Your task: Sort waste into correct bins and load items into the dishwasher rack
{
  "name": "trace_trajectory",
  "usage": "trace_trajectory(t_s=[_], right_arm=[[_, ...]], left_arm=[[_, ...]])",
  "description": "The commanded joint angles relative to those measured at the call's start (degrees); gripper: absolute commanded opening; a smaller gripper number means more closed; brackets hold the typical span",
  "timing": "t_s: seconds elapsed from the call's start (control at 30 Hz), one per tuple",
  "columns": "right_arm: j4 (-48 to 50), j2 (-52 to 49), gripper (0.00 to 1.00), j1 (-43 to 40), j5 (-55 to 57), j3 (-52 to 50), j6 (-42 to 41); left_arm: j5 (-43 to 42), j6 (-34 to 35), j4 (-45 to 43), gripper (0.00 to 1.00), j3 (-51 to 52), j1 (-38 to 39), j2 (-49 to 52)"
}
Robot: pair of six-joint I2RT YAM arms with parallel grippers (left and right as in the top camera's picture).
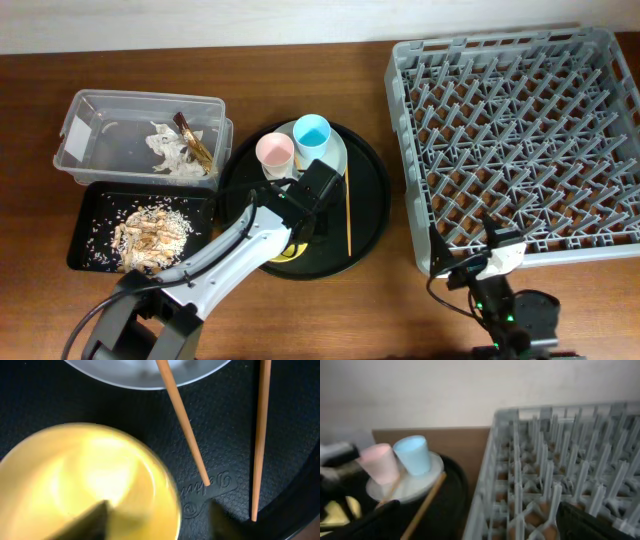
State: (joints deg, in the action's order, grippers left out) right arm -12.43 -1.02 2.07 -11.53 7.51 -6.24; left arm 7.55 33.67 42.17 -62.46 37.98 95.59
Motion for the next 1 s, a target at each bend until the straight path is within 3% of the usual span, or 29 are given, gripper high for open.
trace_trajectory(t_s=[0.0,0.13,0.17,0.2,0.3,0.33,0.37,0.43,0.53,0.6,0.77,0.9,0.93,0.97], right_arm=[[-7.72,-4.07,0.98,-0.22,-0.22,16.02,-1.31],[-29.88,-21.11,0.98,-0.22,0.15,42.21,1.57],[-43.76,-31.85,0.98,-0.22,0.15,55.47,2.86],[-49.44,-36.76,0.98,-0.22,-0.37,61.59,2.82],[-58.07,-50.64,0.98,-0.22,-14.34,76.85,2.56],[-58.07,-53.46,0.98,-0.22,-20.31,78.42,2.58],[-57.24,-56.83,0.93,-0.22,-28.24,78.79,1.46],[-58.01,-62.58,0.46,0.87,-29.14,78.71,-1.31],[-57.48,-71.19,0.19,9.42,-18.38,77.35,-1.33],[-56.22,-75.97,0.1,15.5,-13.88,77.35,-1.36],[-54.16,-87.01,0.13,27.02,-2.89,77.35,-6.75],[-55.3,-92.11,0.19,27.96,2.58,77.33,-6.67],[-54.99,-92.39,0.22,27.56,8.7,77.33,-6.73],[-54.36,-92.43,0.31,26.62,14.82,77.33,-6.99]], left_arm=[[-0.04,0.17,0.11,0.73,-2.03,0.0,-0.28],[-2.01,-1.4,5.66,0.77,-12.7,-3.74,-4.04],[-4.07,-3.19,10.73,0.83,-19.78,-7.28,-5.27],[-5.68,-4.83,12.87,0.84,-23.04,-9.25,-5.62],[-8.26,-7.72,21.16,0.87,-36.57,-19.45,-5.95],[-8.33,-7.67,23.17,0.95,-40.11,-23.43,-5.97],[-8.46,-7.65,24.96,0.99,-42.93,-27.32,-6.19],[-8.22,-7.65,27.85,0.99,-43.98,-32.87,-7.23],[-7.63,-7.65,32.74,0.99,-43.76,-38.38,-7.32],[-7.63,-7.65,33.97,0.99,-43.76,-39.17,-7.32],[-7.63,-7.65,33.97,0.99,-43.76,-39.17,-7.32],[-7.63,-7.65,33.97,0.99,-43.76,-39.17,-7.32],[-7.63,-7.65,33.97,0.99,-43.76,-39.17,-7.32],[-7.63,-7.65,33.97,0.99,-43.76,-39.17,-7.32]])
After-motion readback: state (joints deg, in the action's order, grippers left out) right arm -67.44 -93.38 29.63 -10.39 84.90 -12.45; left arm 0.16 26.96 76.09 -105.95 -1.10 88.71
